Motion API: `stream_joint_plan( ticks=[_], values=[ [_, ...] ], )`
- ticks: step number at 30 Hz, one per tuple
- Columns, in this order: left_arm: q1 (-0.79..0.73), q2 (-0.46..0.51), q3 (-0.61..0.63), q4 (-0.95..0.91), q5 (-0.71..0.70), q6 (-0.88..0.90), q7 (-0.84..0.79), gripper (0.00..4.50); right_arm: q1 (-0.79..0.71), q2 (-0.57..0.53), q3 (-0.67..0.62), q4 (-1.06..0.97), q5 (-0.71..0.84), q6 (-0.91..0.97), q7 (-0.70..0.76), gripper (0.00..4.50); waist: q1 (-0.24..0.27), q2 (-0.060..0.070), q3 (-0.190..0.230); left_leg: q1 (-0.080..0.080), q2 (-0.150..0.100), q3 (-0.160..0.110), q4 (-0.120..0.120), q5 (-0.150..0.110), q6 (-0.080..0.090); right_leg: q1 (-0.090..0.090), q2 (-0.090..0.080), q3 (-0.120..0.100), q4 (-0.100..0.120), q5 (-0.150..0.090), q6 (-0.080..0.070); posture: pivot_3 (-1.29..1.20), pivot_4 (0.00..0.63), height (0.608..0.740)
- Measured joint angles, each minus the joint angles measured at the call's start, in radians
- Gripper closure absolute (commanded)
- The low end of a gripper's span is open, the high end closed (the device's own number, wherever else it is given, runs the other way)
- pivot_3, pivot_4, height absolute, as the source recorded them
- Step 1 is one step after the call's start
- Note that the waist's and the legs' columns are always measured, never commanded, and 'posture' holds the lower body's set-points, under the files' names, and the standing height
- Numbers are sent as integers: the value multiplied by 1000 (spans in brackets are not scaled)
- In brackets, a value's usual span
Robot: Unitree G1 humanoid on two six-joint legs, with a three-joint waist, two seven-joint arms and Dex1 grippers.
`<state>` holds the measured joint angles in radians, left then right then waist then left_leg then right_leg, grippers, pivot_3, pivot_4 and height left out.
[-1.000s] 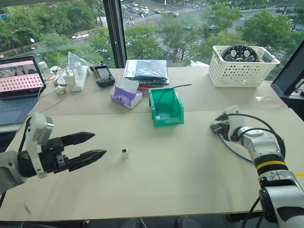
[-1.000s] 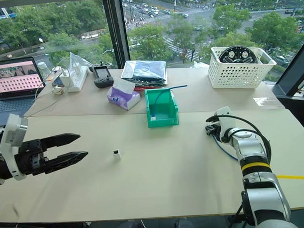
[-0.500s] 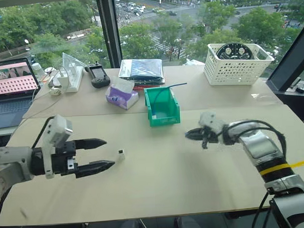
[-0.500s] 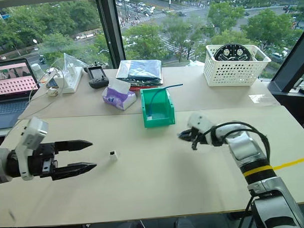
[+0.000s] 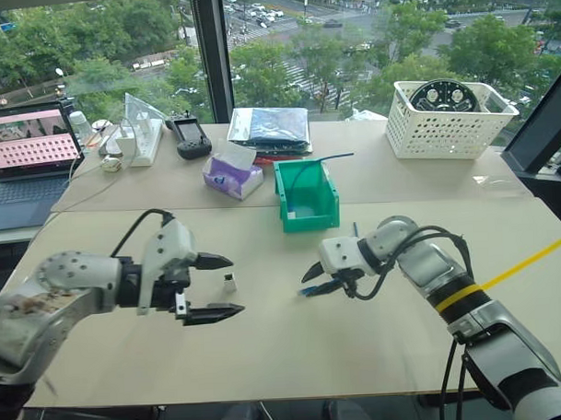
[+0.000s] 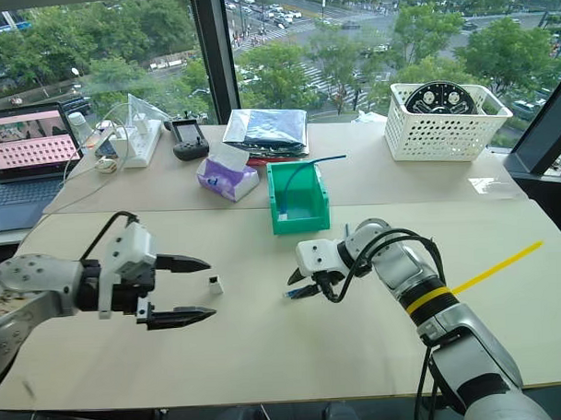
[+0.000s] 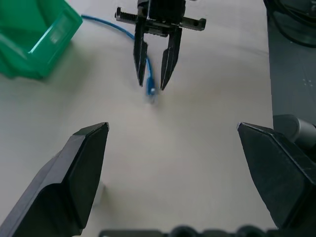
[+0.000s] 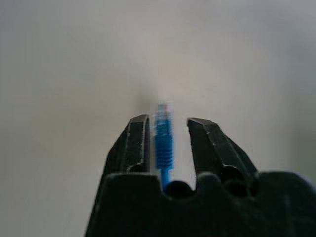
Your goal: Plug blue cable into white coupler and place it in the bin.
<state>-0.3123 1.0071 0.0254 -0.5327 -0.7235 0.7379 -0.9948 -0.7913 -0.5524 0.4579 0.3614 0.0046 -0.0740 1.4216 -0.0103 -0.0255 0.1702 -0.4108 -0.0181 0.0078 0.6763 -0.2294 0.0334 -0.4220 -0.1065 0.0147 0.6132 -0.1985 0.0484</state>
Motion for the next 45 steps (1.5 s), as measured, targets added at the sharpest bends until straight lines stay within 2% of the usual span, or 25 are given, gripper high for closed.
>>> stream_joint_plan(
  ticks=[5,6,11,14,22,30,39,43,45],
  values=[
    [-115,-119,-154,28,107,0,49,0,53,-36,-59,-89,32,93,-14,112,0,0,0,0,0,0,1,0,0,0,0,0,2,0,0,0,150,740],
    [-130,-141,-179,33,123,0,58,0,63,-38,-78,-116,42,117,-30,45,0,-1,0,0,0,0,1,0,0,0,1,0,2,0,0,0,150,740],
    [-233,-245,-340,98,228,11,76,0,199,-180,-202,-378,123,442,-86,45,13,-1,0,-1,-1,-1,2,0,0,0,0,-1,2,0,0,0,150,740],
    [-317,-299,-419,174,295,8,74,0,279,-238,-258,-497,145,570,-138,45,16,-1,1,-2,-1,-1,3,0,0,0,1,-1,2,0,0,0,150,740],
    [-402,-378,-600,354,491,1,55,0,480,-293,-424,-746,237,821,-298,45,14,-2,1,-3,-1,-1,4,0,1,-1,2,0,2,0,0,0,150,740],
    [-425,-449,-621,471,591,7,68,0,624,-299,-542,-869,282,897,-416,45,21,-2,1,-4,0,-2,6,0,1,1,1,0,2,0,2,0,150,740],
    [-430,-518,-606,509,612,22,66,0,623,-319,-553,-876,304,904,-470,45,25,-2,1,-4,-1,-2,7,0,1,1,0,0,2,0,2,0,150,740],
    [-428,-545,-592,521,621,35,72,808,617,-323,-552,-874,314,904,-481,0,25,-2,1,-4,-1,-2,7,0,1,1,0,0,2,0,2,0,150,740],
    [-427,-564,-580,541,626,31,84,1608,610,-324,-551,-872,317,904,-487,0,25,-2,1,-4,-1,-2,8,0,1,2,0,0,2,0,3,0,150,740]
  ],
)
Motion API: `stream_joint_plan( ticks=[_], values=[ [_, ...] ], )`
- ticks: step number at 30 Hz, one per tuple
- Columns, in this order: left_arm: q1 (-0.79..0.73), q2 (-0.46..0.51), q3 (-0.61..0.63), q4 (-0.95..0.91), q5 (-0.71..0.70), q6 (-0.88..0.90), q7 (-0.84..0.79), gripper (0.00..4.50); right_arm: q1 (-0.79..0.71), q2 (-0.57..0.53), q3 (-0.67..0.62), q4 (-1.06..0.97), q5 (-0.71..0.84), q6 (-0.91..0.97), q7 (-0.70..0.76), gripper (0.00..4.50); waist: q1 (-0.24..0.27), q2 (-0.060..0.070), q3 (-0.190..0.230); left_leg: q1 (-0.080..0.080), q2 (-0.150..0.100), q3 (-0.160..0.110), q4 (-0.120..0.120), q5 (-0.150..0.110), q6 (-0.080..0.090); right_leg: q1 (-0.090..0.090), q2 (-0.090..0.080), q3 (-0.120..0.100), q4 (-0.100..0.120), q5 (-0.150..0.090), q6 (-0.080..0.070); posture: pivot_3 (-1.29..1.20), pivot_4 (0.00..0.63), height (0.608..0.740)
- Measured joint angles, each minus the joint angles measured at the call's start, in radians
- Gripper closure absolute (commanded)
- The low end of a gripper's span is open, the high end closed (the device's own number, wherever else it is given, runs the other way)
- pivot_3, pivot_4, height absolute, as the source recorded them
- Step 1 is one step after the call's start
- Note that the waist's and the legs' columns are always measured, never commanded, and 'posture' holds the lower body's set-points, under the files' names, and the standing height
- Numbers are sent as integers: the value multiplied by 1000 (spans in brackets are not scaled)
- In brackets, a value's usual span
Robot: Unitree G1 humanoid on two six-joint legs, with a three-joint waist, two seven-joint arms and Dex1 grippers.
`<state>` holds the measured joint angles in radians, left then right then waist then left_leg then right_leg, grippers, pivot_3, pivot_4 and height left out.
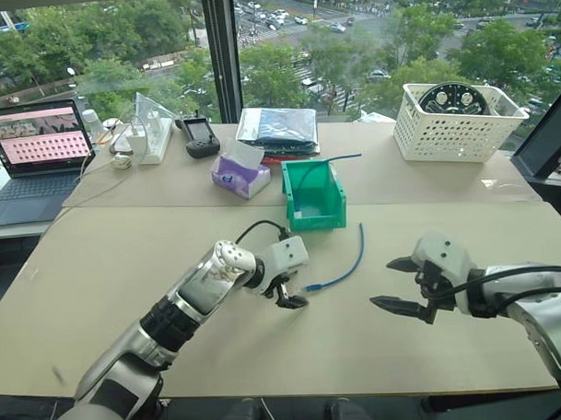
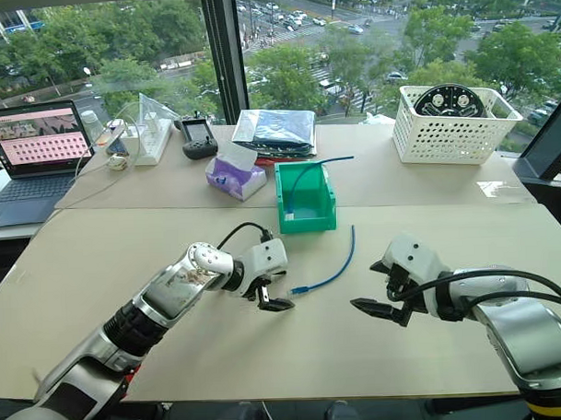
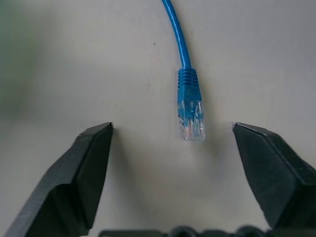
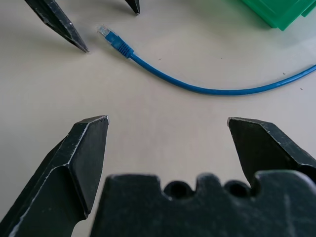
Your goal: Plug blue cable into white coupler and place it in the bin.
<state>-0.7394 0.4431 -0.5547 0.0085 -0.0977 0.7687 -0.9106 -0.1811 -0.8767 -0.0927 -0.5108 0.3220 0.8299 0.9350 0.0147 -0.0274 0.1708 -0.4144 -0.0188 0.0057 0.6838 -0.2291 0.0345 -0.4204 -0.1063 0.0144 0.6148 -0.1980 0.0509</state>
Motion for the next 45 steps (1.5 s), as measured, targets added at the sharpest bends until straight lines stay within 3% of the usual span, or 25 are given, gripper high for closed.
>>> stream_joint_plan(
  ticks=[8,9,16,23,26,28,31,37,45],
  values=[
    [0,-11,6,12,16,-5,-6,4231,-3,-29,0,1,15,3,-13,0,-2,0,0,0,0,0,0,0,0,0,0,0,0,0,0,0,150,740],
    [0,-11,8,12,16,-4,-7,4379,-3,-33,0,1,17,5,-15,0,-2,0,0,0,0,0,0,0,0,0,0,0,0,0,0,0,150,740],
    [40,-33,57,4,-31,7,-42,4438,-4,-13,-11,-12,80,55,-47,0,-3,0,0,0,0,0,0,0,0,-1,0,0,0,0,0,0,150,740],
    [93,-107,174,-87,-147,99,-10,4438,32,251,-265,-61,379,380,-192,0,1,0,0,-2,1,-3,0,0,0,0,0,-1,1,0,0,0,150,740],
    [130,-169,240,-136,-184,128,56,4438,94,449,-450,-76,547,580,-297,0,-1,0,-1,-1,1,-4,0,0,1,0,-1,-1,1,1,-1,0,150,740],
    [144,-214,265,-137,-185,120,107,4438,52,584,-575,-65,615,688,-401,0,-5,1,-1,-1,0,-2,0,0,1,-2,-2,2,3,1,0,0,150,740],
    [144,-245,288,-139,-210,110,139,4438,-40,631,-677,-63,697,760,-509,0,-10,1,-1,0,0,-2,0,3,3,0,-1,2,3,2,0,0,150,740],
    [149,-249,312,-172,-258,136,156,4438,-104,744,-707,-22,825,777,-728,0,-18,3,-2,0,1,-2,0,3,4,-1,1,2,5,2,-1,0,150,740],
    [173,-251,299,-230,-295,178,193,4438,-131,782,-675,51,927,751,-941,0,-25,3,-2,0,0,-2,0,3,4,-1,0,2,5,2,-1,0,150,740]
  ],
)
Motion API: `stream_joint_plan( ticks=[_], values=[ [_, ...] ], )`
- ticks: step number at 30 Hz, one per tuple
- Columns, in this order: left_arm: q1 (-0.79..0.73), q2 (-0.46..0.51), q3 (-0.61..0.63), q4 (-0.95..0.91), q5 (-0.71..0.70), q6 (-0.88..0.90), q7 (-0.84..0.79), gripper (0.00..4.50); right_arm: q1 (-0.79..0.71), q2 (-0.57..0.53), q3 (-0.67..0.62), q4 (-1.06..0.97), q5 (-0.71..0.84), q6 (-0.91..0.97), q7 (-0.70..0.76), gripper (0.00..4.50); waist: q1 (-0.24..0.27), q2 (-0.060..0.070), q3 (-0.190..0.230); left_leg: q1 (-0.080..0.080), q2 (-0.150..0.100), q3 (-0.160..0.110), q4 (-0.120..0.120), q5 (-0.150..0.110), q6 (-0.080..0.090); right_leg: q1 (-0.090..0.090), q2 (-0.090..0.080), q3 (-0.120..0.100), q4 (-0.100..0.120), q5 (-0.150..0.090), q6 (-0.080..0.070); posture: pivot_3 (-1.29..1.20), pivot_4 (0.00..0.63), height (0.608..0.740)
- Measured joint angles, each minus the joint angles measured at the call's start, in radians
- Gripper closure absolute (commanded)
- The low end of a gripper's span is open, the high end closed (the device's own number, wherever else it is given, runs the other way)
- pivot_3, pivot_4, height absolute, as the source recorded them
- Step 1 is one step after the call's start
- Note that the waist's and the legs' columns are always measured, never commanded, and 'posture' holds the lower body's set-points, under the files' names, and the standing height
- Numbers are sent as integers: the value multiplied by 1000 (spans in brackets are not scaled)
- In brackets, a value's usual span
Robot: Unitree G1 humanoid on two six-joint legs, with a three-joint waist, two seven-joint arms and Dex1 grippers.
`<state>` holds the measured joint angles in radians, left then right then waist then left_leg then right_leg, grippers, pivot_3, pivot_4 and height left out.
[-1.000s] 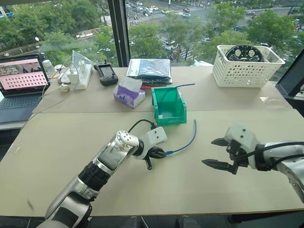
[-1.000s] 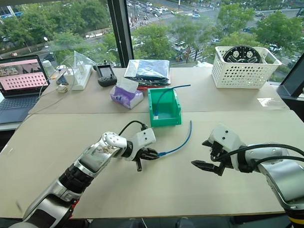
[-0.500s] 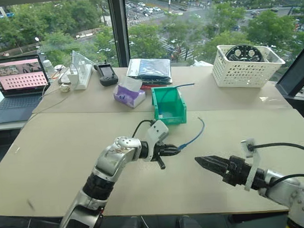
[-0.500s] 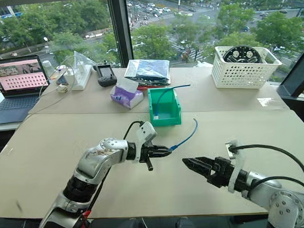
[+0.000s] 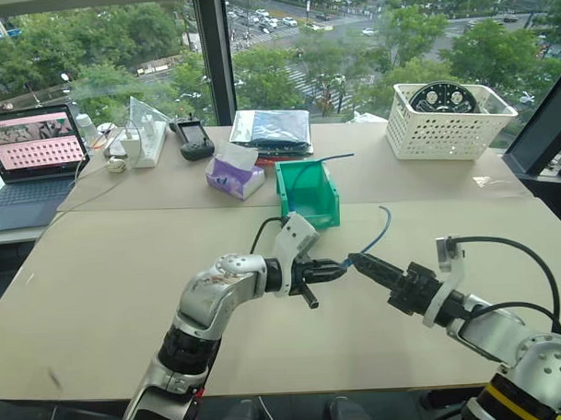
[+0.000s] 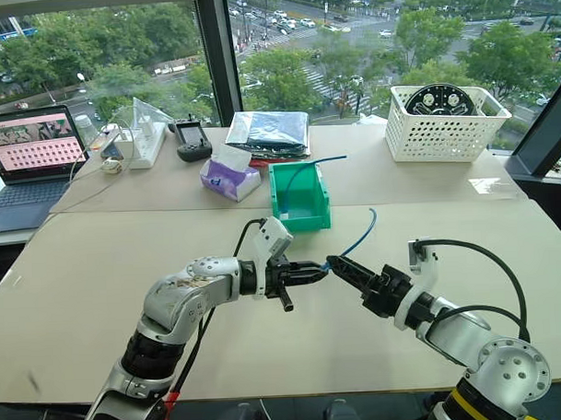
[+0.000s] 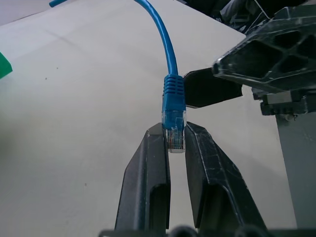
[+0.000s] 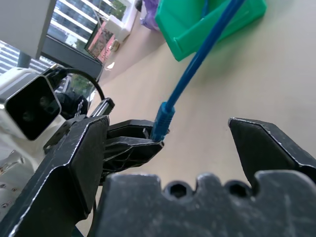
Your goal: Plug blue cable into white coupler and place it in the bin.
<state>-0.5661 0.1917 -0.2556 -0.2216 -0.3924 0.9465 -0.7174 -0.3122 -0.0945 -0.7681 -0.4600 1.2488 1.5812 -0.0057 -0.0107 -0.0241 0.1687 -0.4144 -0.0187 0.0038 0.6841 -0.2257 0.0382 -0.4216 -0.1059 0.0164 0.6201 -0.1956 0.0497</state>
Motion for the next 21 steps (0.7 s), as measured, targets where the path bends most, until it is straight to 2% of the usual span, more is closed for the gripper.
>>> stream_joint_plan(
  ticks=[8,11,21],
  values=[
    [0,1,-5,-6,-7,16,17,4438,30,-64,111,49,197,-138,-167,0,-4,0,0,0,0,0,0,0,0,0,0,0,-1,0,0,0,150,740],
    [0,0,-6,-5,-7,16,20,4438,70,-99,177,60,290,-214,-236,767,-3,0,0,0,0,0,-1,0,0,0,0,0,-2,0,0,0,150,740],
    [-2,-9,-12,-2,-9,9,20,4438,177,-259,377,60,504,-465,-370,4202,-3,0,0,-1,1,1,-2,0,0,1,0,0,-6,0,1,0,150,740]
  ],
)
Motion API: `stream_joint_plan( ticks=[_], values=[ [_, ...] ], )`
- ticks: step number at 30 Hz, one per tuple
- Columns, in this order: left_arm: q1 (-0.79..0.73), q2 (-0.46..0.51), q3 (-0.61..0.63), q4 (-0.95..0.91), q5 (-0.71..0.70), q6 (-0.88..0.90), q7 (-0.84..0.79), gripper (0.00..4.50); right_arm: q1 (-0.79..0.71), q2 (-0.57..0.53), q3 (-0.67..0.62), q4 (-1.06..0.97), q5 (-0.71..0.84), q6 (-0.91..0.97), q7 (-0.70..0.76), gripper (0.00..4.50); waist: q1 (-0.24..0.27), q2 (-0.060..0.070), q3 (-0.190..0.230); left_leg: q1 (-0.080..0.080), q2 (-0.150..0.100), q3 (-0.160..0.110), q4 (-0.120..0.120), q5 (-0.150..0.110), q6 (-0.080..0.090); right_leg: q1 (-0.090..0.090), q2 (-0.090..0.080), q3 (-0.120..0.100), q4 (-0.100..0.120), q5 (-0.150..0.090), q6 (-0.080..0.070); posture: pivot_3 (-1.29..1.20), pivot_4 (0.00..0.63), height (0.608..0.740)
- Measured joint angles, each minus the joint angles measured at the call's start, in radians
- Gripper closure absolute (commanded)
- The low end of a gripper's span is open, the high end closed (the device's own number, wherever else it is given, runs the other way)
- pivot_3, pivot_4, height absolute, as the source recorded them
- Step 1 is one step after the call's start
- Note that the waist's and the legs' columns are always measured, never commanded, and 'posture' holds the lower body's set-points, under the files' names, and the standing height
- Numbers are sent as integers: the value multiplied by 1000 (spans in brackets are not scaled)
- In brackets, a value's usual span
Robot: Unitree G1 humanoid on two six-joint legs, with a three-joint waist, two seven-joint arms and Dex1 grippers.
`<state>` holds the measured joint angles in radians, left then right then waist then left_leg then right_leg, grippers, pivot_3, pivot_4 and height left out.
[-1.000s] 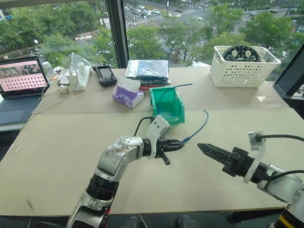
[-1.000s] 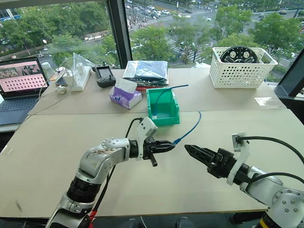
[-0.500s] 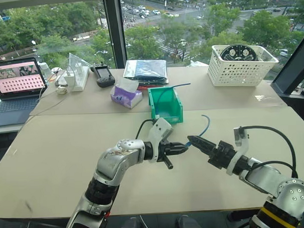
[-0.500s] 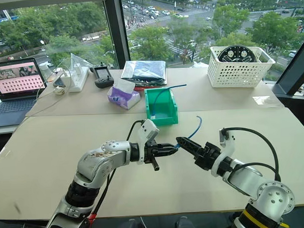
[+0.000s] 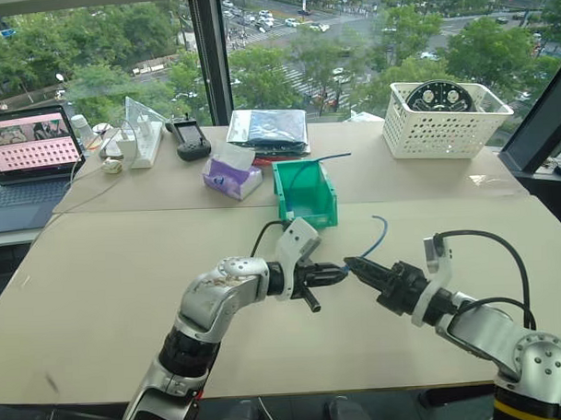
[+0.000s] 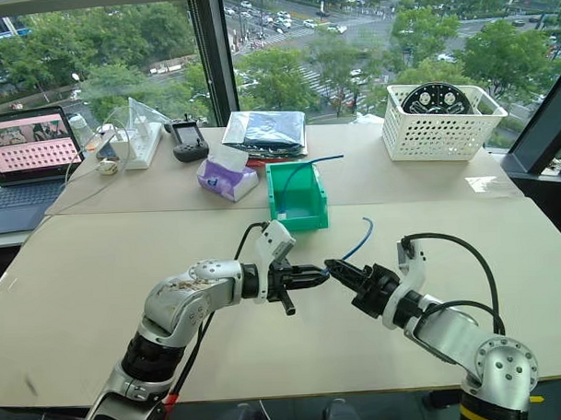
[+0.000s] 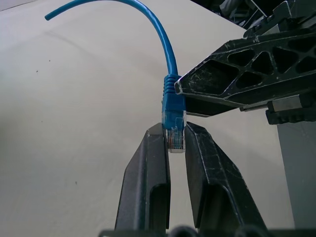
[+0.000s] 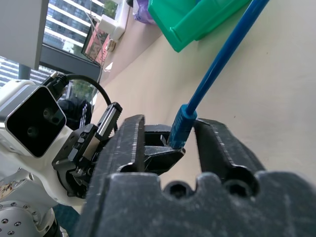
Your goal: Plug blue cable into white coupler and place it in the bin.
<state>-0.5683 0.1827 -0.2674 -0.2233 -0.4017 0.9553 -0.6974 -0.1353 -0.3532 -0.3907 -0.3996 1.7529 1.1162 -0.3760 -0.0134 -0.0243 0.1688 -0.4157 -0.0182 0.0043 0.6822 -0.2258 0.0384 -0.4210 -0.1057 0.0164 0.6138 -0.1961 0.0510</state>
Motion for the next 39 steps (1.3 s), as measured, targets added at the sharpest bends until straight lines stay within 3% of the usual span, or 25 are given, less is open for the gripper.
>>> stream_joint_plan(
  ticks=[1,5,7,8,12,17,21,25,27,32,35,37,39],
  values=[
    [-1,-1,0,0,0,-2,1,4438,2,-15,14,0,7,-20,-2,4475,0,0,0,0,0,0,0,0,0,0,0,0,0,0,0,0,150,740],
    [-3,-2,3,0,0,-14,4,4438,5,-66,59,0,37,-83,-5,4475,0,0,0,0,0,0,0,0,0,0,0,0,-1,0,0,0,150,740],
    [-3,-3,8,0,-11,-12,8,3436,5,-86,71,1,45,-99,-1,4500,1,0,0,0,0,0,0,0,0,0,0,0,-1,0,0,0,150,740],
    [-2,-4,17,-1,-27,-2,7,3284,5,-97,73,1,52,-106,4,4500,1,0,0,-1,0,0,0,0,0,0,0,0,-1,0,0,0,150,740],
    [39,17,49,-46,-116,66,-12,1895,-9,-186,48,32,58,-162,29,4500,1,0,0,-1,0,1,0,0,1,0,0,0,-2,0,1,0,150,740],
    [81,115,121,-149,-197,138,-16,35,-46,-262,41,93,59,-188,75,4500,-2,0,0,0,1,1,-1,0,0,0,1,0,-2,0,0,0,150,740],
    [162,233,261,-279,-331,229,-26,35,-111,-293,66,170,43,-187,137,4500,-7,0,0,0,2,1,-2,0,0,-1,2,1,-2,0,0,0,150,740],
    [298,387,508,-429,-569,301,-55,35,-203,-298,139,275,-18,-155,218,4500,-6,0,0,0,2,1,-2,0,0,-1,2,1,-2,0,-1,0,150,740],
    [377,448,634,-465,-702,317,-48,35,-271,-291,178,338,-64,-139,270,4500,-3,-1,1,0,2,1,-2,0,0,-1,1,1,-2,0,-1,0,150,740],
    [545,596,865,-481,-866,310,-35,35,-399,-256,226,442,-175,-106,392,4500,2,-1,1,1,2,1,-2,0,0,-1,1,0,-3,0,-1,0,150,740],
    [634,600,950,-460,-892,280,-20,35,-420,-231,239,472,-221,-97,440,4500,4,-1,1,0,1,1,-3,0,0,-1,0,0,-3,0,-2,0,150,740],
    [737,589,968,-465,-813,217,-13,35,-437,-218,244,490,-260,-88,473,4500,1,-1,1,0,1,2,-4,0,0,-1,-1,1,-4,0,-2,0,150,740],
    [786,450,969,-490,-733,115,69,35,-444,-210,242,496,-290,-82,494,4500,3,0,0,0,0,2,-5,0,0,-1,-2,1,-5,0,-2,0,150,740]
  ],
)
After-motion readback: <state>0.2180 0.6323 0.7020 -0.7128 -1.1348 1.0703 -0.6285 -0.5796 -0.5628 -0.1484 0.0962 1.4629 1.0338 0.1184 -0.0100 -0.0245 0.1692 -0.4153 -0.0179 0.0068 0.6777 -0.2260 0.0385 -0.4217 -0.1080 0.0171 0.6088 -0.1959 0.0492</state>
